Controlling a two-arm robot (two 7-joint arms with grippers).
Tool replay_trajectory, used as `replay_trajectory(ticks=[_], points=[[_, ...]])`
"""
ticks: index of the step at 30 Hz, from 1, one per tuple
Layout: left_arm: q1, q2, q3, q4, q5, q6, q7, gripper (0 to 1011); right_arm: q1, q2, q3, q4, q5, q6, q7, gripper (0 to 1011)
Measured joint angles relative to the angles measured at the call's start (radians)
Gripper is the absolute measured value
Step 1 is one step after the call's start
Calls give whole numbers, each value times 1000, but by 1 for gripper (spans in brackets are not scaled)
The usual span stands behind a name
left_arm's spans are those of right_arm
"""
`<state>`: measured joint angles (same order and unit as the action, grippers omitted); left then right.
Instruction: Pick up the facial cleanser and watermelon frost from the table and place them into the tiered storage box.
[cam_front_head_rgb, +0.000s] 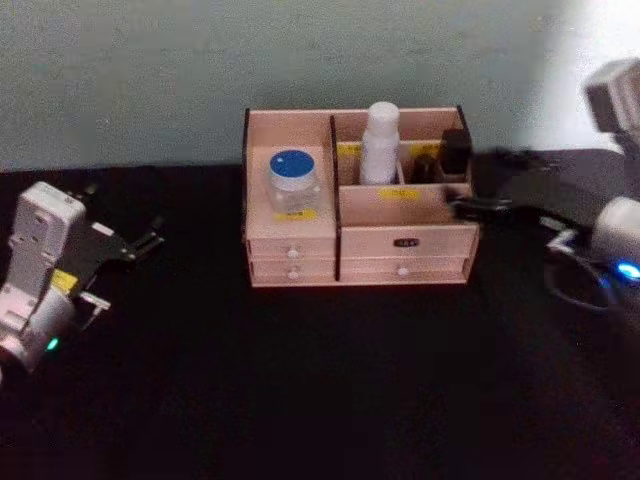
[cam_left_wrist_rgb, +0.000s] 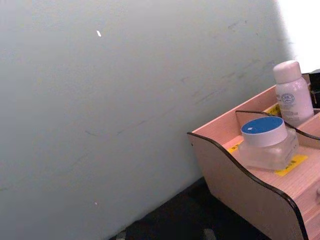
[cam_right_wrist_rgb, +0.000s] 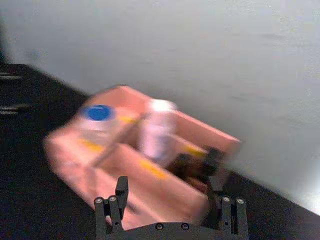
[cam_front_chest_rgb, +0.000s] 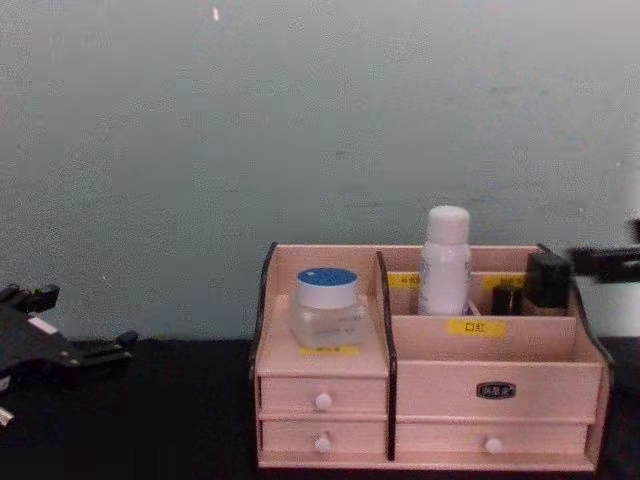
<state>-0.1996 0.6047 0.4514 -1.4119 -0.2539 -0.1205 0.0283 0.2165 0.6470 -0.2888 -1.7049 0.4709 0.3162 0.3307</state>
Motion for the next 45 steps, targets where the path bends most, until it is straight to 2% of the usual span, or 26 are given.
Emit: replay_trajectory(ticks=[2, 3, 4, 7, 9, 12, 13, 17, 27, 45], points=[[0, 0, 0, 0, 0, 0, 0, 1001, -27, -1, 28, -10, -18, -7, -54, 1002], [0, 0, 0, 0, 0, 0, 0, 1001, -49, -6, 52, -16, -37, -10, -102, 1002], [0, 0, 0, 0, 0, 0, 0, 1001, -49, -6, 52, -16, -37, -10, -102, 1002], [0, 0, 0, 0, 0, 0, 0, 1001, -83, -28, 85, -12, -91, -11, -214, 1002], [0, 0, 0, 0, 0, 0, 0, 1001, -96, -47, 91, 3, -130, -7, -277, 1003], [0, 0, 0, 0, 0, 0, 0, 1001, -104, -64, 91, 21, -166, 0, -329, 1002], [0, 0, 0, 0, 0, 0, 0, 1001, -109, -77, 87, 38, -190, 4, -362, 1002], [0, 0, 0, 0, 0, 0, 0, 1001, -115, -104, 71, 85, -235, 10, -408, 1003], [0, 0, 0, 0, 0, 0, 0, 1001, -117, -139, 54, 160, -272, -2, -400, 1002], [0, 0, 0, 0, 0, 0, 0, 1001, -116, -136, 52, 154, -270, -2, -399, 1002]])
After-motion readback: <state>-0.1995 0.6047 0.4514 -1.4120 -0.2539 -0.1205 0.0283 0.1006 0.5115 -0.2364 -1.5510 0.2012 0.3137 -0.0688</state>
